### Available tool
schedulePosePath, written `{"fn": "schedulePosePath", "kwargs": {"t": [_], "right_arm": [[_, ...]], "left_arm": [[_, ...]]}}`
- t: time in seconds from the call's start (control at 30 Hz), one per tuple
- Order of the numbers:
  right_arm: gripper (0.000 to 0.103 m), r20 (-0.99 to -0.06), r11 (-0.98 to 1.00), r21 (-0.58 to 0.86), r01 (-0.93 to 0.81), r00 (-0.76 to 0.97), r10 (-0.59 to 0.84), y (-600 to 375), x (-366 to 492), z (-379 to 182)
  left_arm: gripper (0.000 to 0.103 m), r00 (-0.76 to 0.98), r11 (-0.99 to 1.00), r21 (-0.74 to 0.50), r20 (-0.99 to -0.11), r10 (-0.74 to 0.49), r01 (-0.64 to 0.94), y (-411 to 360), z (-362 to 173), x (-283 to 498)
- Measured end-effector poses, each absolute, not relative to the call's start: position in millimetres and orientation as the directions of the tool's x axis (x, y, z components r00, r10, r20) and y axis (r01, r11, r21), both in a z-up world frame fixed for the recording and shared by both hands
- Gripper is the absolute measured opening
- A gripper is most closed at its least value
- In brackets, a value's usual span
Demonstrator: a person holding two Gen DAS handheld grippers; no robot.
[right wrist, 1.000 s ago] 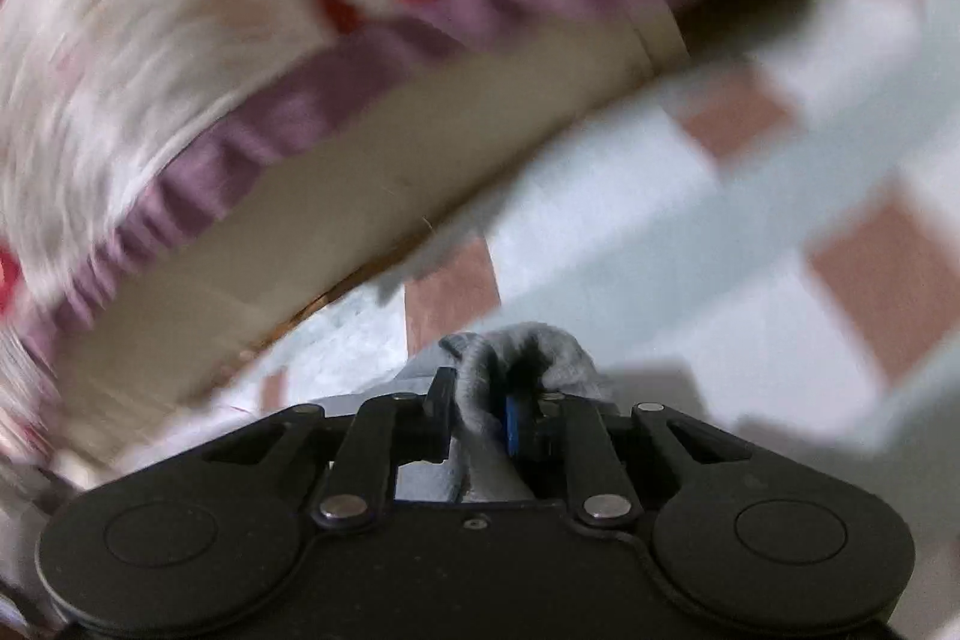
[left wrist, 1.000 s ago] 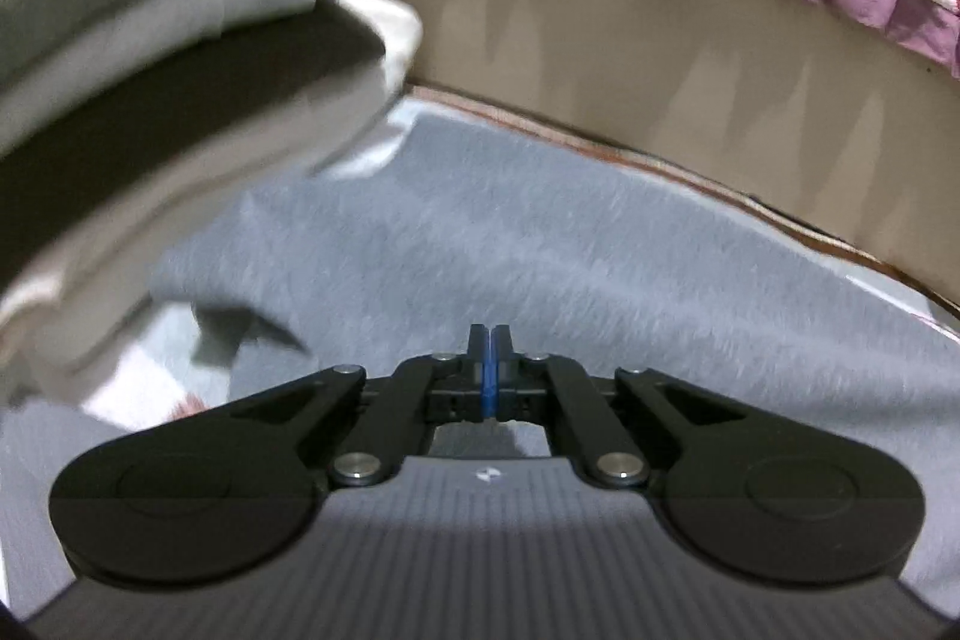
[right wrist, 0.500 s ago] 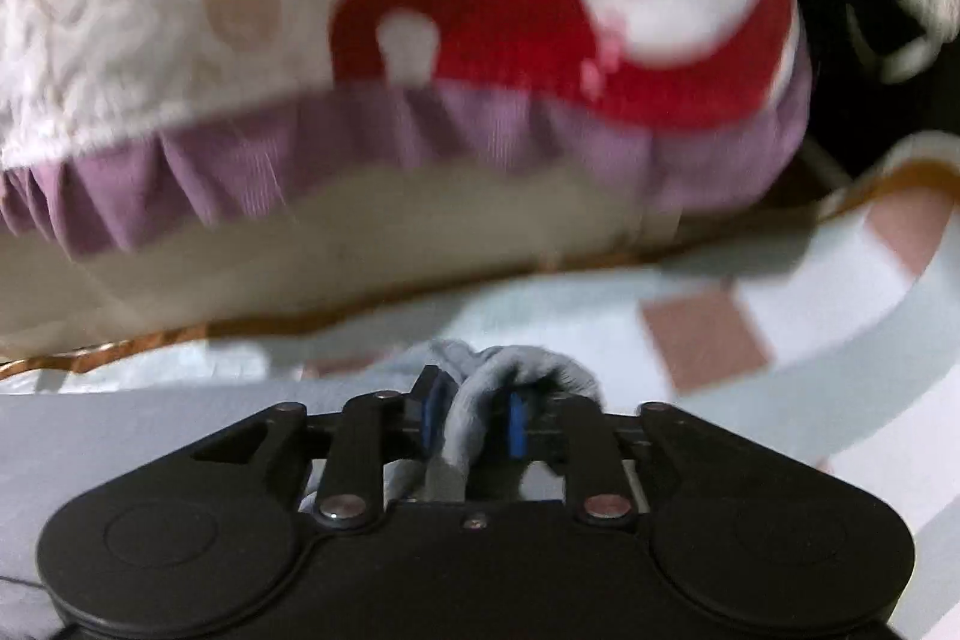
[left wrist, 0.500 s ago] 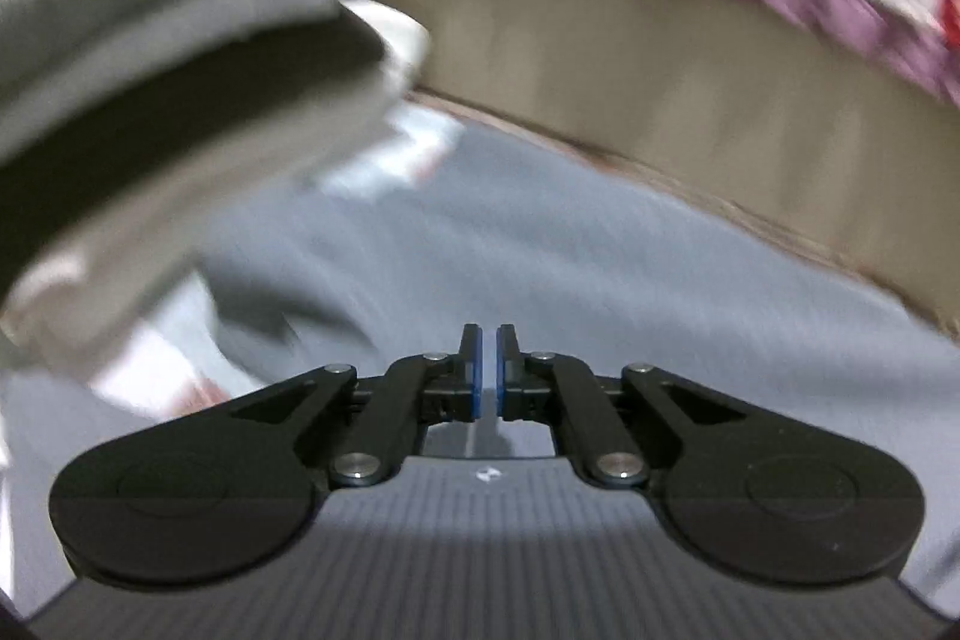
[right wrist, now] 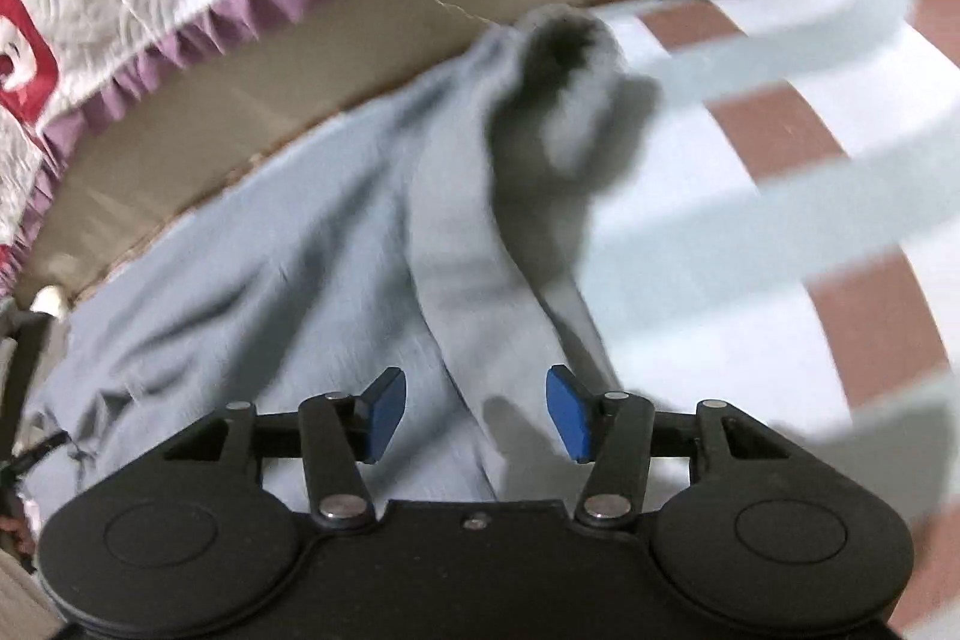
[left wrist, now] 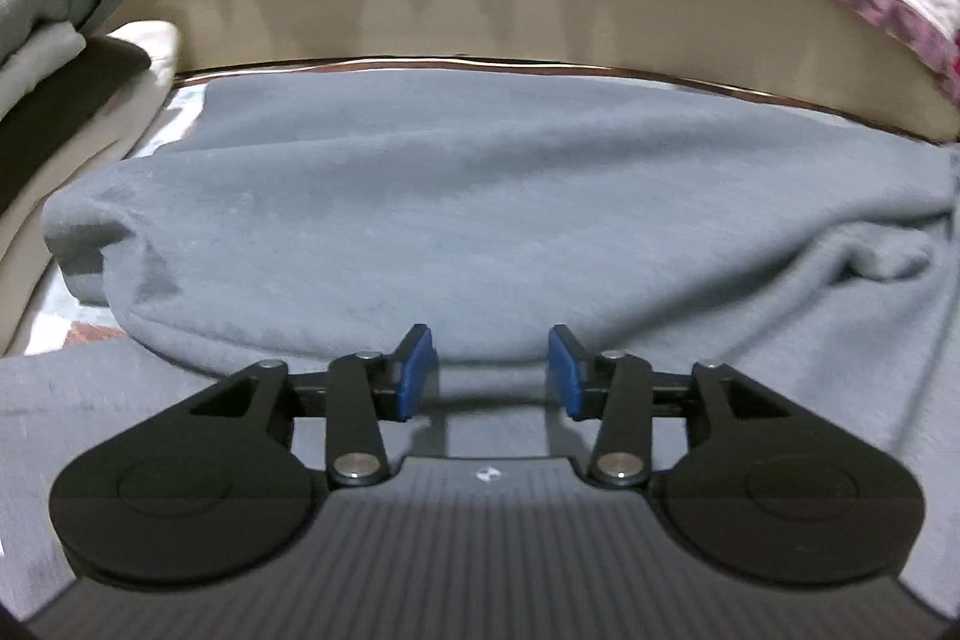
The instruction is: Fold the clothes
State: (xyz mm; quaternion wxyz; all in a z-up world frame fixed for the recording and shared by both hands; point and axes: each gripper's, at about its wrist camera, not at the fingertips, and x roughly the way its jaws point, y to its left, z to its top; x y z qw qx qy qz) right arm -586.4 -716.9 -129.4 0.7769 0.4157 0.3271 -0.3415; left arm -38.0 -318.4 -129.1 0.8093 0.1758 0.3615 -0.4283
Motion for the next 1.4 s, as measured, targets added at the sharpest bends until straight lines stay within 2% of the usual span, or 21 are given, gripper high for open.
{"fn": "schedulePosePath", "kwargs": {"t": [0.23,0.33,0.37,0.4,0.43,0.53,0.6,0.7,0.77,0.87,0.97,1.03,1.13,1.2,1.23,1.33,1.4], "right_arm": [[0.059,-0.797,0.201,0.424,0.883,0.47,-0.38,-675.5,-622.4,-154.7],[0.065,-0.785,0.228,0.447,0.865,0.502,-0.364,-681.3,-603.5,-170.7],[0.061,-0.754,0.263,0.439,0.859,0.511,-0.412,-681.0,-596.6,-171.7],[0.049,-0.742,0.291,0.425,0.857,0.514,-0.43,-682.0,-589.7,-170.9],[0.014,-0.729,0.32,0.407,0.855,0.516,-0.45,-682.4,-582.8,-169.3],[0.013,-0.623,0.506,0.181,0.844,0.496,-0.604,-649.5,-562.7,-105.4],[0.012,-0.571,0.526,0.122,0.842,0.493,-0.656,-626.8,-567.1,-53.9],[0.011,-0.573,0.488,-0.014,0.873,0.393,-0.719,-607.1,-592.9,-14.6],[0.011,-0.645,0.443,-0.074,0.893,0.296,-0.705,-606.2,-610.5,-33.1],[0.011,-0.778,0.384,-0.079,0.92,0.184,-0.6,-606.5,-630.3,-84.8],[0.012,-0.851,0.388,-0.147,0.91,0.083,-0.518,-604.7,-635.2,-124.5],[0.014,-0.881,0.39,-0.13,0.912,0.074,-0.468,-612.0,-633.4,-126.7],[0.034,-0.874,0.396,-0.186,0.899,0.033,-0.485,-617.3,-622.5,-107.0],[0.037,-0.843,0.403,-0.186,0.896,0.065,-0.534,-613.7,-617.1,-84.5],[0.045,-0.823,0.419,-0.162,0.893,0.112,-0.557,-612.6,-612.6,-71.9],[0.048,-0.763,0.506,0.021,0.862,0.341,-0.549,-611.4,-593.6,-45.8],[0.049,-0.731,0.573,0.176,0.8,0.496,-0.469,-614.7,-574.7,-45.5]], "left_arm": [[0.043,0.363,0.52,0.013,-0.731,-0.577,0.854,-301.4,-126.0,-88.5],[0.043,0.404,0.553,0.023,-0.709,-0.578,0.833,-290.7,-123.4,-86.4],[0.043,0.416,0.569,0.016,-0.701,-0.58,0.822,-287.2,-122.1,-83.8],[0.043,0.427,0.585,0.009,-0.692,-0.582,0.811,-283.7,-120.7,-81.2],[0.043,0.439,0.601,0.001,-0.684,-0.583,0.799,-280.3,-119.4,-78.6],[0.043,0.433,0.641,-0.084,-0.67,-0.603,0.763,-267.3,-108.5,-68.9],[0.043,0.388,0.622,-0.122,-0.685,-0.616,0.773,-261.5,-107.5,-66.9],[0.043,0.331,0.596,-0.074,-0.773,-0.541,0.8,-260.5,-121.5,-75.4],[0.043,0.301,0.581,-0.022,-0.839,-0.454,0.814,-256.2,-137.2,-86.5],[0.044,0.276,0.592,0.001,-0.885,-0.375,0.806,-239.2,-153.4,-96.3],[0.046,0.265,0.654,-0.018,-0.905,-0.332,0.757,-216.0,-159.6,-94.5],[0.047,0.281,0.696,-0.028,-0.903,-0.325,0.717,-200.1,-156.1,-87.8],[0.048,0.334,0.771,-0.012,-0.897,-0.29,0.636,-176.6,-147.8,-73.3],[0.049,0.386,0.828,0.0,-0.884,-0.262,0.561,-159.2,-141.3,-62.8],[0.051,0.41,0.852,0.001,-0.877,-0.251,0.523,-150.5,-138.0,-57.4],[0.054,0.461,0.91,0.001,-0.862,-0.209,0.414,-126.9,-129.8,-40.7],[0.054,0.485,0.934,0.01,-0.856,-0.176,0.357,-114.6,-126.2,-32.9]]}}
